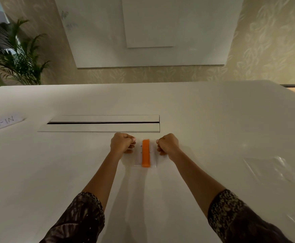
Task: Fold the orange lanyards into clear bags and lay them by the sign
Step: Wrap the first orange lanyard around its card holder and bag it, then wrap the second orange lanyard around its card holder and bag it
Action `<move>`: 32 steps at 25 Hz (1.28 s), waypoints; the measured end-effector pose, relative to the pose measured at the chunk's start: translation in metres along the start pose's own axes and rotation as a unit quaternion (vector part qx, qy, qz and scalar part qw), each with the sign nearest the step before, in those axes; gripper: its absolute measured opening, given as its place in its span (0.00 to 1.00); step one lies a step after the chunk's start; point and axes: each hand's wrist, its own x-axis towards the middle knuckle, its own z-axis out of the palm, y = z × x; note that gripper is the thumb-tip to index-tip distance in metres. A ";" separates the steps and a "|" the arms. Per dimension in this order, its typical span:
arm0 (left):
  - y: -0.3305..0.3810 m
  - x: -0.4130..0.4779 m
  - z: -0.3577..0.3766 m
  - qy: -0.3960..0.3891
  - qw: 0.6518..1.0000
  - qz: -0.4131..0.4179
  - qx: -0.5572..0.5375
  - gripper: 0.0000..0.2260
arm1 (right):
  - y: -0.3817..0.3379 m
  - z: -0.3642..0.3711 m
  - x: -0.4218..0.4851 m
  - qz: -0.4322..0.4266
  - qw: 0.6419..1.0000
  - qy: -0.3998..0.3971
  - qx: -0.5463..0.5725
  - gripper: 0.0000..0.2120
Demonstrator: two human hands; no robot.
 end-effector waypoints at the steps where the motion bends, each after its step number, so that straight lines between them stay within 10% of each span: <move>1: -0.001 0.001 0.001 0.001 1.000 0.000 0.011 0.04 | 0.002 0.000 0.001 -0.004 1.000 0.001 -0.008 0.05; 15: 0.011 -0.018 0.010 0.138 0.947 0.174 0.231 0.08 | 0.006 -0.010 -0.003 -0.057 0.995 0.030 -0.080 0.08; 32: 0.073 -0.109 0.170 -0.027 0.864 0.331 0.379 0.18 | 0.062 -0.169 -0.017 -0.210 0.905 0.160 -0.334 0.15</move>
